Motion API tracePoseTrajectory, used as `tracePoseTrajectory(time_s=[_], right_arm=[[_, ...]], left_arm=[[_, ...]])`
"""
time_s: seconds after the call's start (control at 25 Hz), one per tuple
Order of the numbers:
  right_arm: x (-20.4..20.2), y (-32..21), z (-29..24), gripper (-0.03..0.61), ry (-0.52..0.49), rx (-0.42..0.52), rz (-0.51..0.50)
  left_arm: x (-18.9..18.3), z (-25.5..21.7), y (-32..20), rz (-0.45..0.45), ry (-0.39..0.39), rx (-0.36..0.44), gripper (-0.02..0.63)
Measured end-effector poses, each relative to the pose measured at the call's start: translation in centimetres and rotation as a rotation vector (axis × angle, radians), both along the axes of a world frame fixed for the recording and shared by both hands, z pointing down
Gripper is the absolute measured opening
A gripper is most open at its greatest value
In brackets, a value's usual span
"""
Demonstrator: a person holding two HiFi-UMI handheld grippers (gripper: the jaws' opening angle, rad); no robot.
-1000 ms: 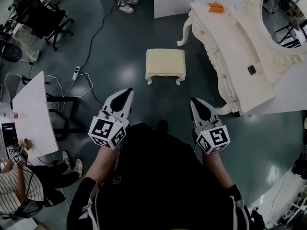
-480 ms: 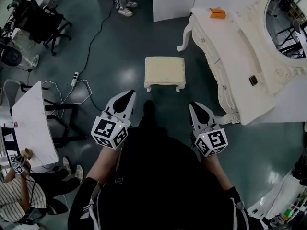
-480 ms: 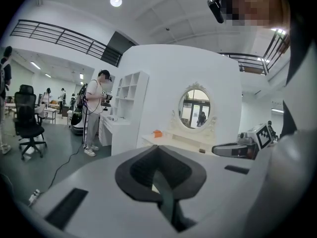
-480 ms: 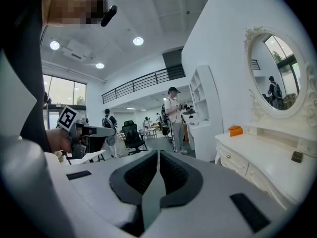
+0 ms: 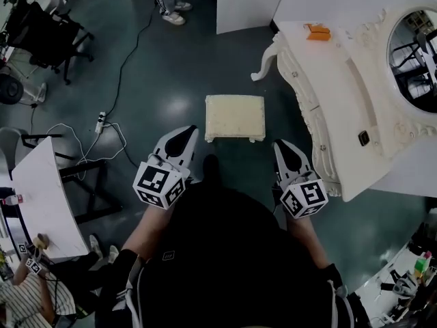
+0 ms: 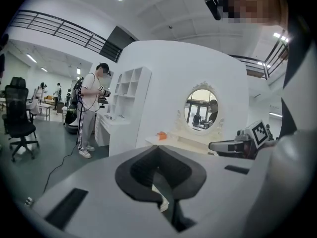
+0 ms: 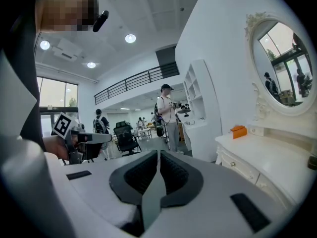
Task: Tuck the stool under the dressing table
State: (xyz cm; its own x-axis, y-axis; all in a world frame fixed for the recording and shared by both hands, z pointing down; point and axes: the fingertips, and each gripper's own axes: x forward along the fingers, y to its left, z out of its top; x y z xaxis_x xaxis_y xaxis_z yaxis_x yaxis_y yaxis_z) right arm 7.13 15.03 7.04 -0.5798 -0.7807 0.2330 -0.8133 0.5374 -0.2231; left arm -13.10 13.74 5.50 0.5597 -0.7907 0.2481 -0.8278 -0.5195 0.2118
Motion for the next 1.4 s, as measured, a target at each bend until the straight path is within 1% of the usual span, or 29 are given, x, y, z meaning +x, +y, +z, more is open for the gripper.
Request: tracePoseTrajectory(time_s=[0.2, 0.36, 0.48, 0.52, 0.68, 0.84, 0.96, 1.04, 1.24, 1.4], right_arm=[[-1.5, -5.3, 0.1, 0.020, -0.019, -0.035, 0.044], [-2.1, -8.2, 1.1, 0.020, -0.017, -0.077, 0.055], [-2.3, -9.8, 2.5, 0.021, -0.010, -0.117, 0.054], [-2.3, -10.3, 2.8, 0.021, -0.011, -0.127, 0.050], [-1.3, -12.3, 4.9, 0.021, -0.028, -0.169, 0.036], [0.2, -14.4, 8.0, 0.021, -0.004, -0.209, 0.023], [1.4, -15.8, 10.9, 0.021, -0.004, -0.248, 0.030], [2.1, -16.7, 12.9, 0.021, 0.004, -0.270, 0.027], [3.4, -18.6, 18.5, 0.021, 0.022, -0.313, 0.018], [3.7, -19.0, 23.2, 0.021, 0.027, -0.362, 0.015]], left_arm=[[-1.7, 1.0, -5.2, 0.033, 0.017, -0.029, 0.006], [-1.6, 2.3, -8.5, 0.077, -0.006, -0.059, 0.006], [-1.2, 3.6, -10.4, 0.089, -0.006, -0.100, 0.006], [-0.9, 4.1, -10.9, 0.093, -0.012, -0.112, 0.006], [0.7, 6.5, -13.3, 0.098, -0.074, -0.143, 0.006], [2.9, 9.6, -15.1, 0.096, -0.053, -0.194, 0.006], [4.1, 13.2, -16.0, 0.107, -0.073, -0.244, 0.006], [4.7, 15.5, -16.7, 0.101, -0.072, -0.274, 0.006], [5.8, 20.8, -18.2, 0.090, -0.065, -0.313, 0.006], [5.8, 24.9, -18.8, 0.068, -0.072, -0.340, 0.006]])
